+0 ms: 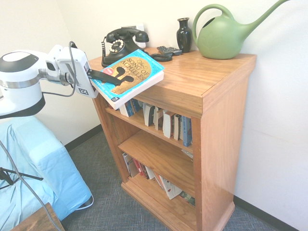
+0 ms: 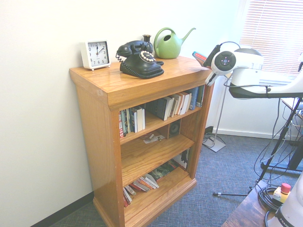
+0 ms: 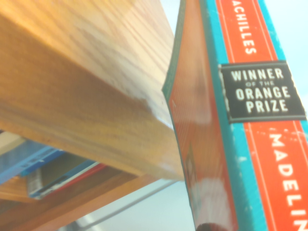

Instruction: Organize the shelf

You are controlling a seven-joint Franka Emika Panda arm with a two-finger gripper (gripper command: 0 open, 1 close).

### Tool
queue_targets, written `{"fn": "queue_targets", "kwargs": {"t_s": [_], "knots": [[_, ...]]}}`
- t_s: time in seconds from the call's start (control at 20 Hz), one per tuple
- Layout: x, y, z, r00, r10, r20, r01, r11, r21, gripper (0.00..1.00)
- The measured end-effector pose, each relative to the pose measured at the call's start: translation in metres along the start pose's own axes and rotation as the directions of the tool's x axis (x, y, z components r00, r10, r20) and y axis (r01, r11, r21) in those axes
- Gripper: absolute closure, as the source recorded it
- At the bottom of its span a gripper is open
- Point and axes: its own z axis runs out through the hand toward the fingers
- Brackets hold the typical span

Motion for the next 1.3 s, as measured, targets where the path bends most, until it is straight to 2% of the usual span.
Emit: {"fn": "queue_targets", "kwargs": {"t_s": [0.15, 0.3, 0.55, 0.95, 1.3], "knots": [[-0.007, 0.039, -0.010, 0.998, 0.064, 0.025, -0.065, 0.998, 0.021, 1.00], [-0.037, 0.069, -0.011, 0.996, 0.079, 0.050, -0.081, 0.996, 0.027, 1.00], [-0.092, 0.079, -0.020, 0.988, 0.101, 0.120, -0.113, 0.988, 0.101, 1.00], [-0.154, 0.041, -0.047, 0.963, 0.107, 0.246, -0.167, 0.957, 0.238, 1.00], [-0.193, -0.008, -0.074, 0.943, 0.051, 0.329, -0.171, 0.923, 0.346, 1.00]]}}
